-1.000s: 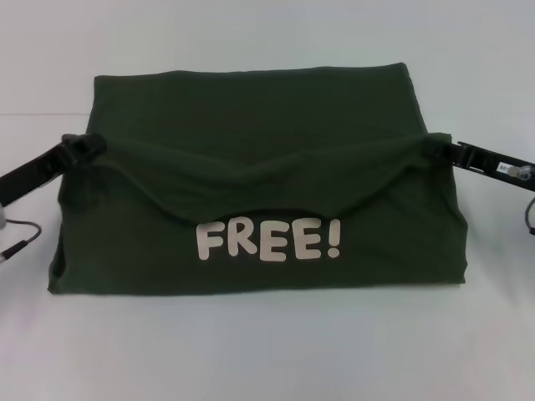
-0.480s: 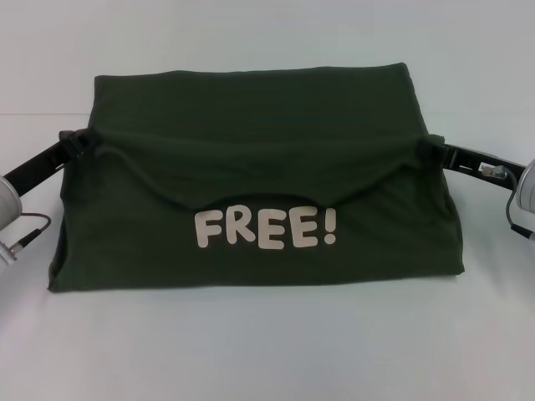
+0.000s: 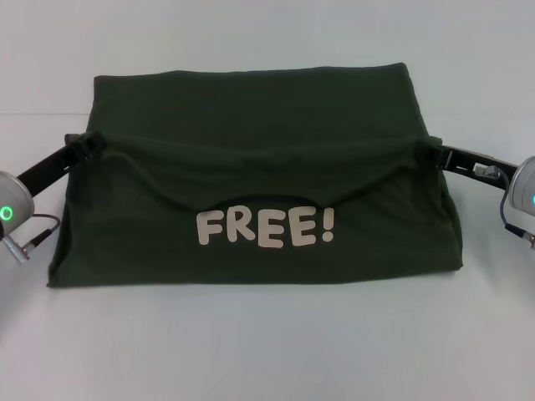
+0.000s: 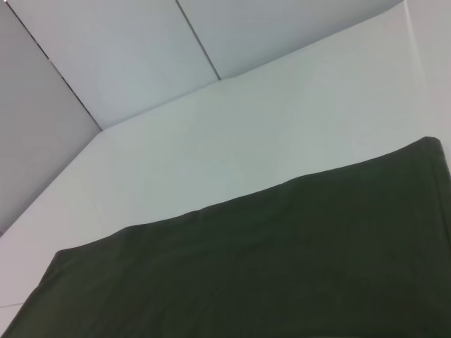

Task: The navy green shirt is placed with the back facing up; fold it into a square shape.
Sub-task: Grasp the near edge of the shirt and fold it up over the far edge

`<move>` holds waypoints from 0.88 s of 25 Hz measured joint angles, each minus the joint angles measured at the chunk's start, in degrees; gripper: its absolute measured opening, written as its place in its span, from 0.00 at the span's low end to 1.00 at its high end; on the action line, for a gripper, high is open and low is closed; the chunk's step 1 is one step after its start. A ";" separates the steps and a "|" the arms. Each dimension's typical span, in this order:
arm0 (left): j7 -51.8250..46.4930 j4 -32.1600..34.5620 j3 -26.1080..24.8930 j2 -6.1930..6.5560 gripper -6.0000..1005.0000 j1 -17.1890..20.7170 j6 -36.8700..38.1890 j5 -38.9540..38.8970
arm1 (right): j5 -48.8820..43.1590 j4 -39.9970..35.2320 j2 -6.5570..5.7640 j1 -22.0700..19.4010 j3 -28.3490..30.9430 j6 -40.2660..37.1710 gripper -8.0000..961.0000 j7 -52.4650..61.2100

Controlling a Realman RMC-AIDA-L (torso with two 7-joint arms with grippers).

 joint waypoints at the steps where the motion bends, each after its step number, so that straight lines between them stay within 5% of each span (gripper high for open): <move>1: 0.42 -0.21 0.00 -0.11 0.14 -0.13 -0.61 -0.15 | 0.07 0.18 0.05 0.09 0.00 0.29 0.07 -0.17; 16: 5.31 -0.82 0.00 -1.19 0.14 -0.61 -3.26 -2.60 | 0.62 2.37 0.16 1.57 -1.25 5.02 0.07 -0.98; 22: 14.52 -4.32 -0.39 -1.21 0.15 -0.59 -4.41 -9.65 | 0.61 2.64 0.17 1.51 -1.48 5.22 0.13 -3.00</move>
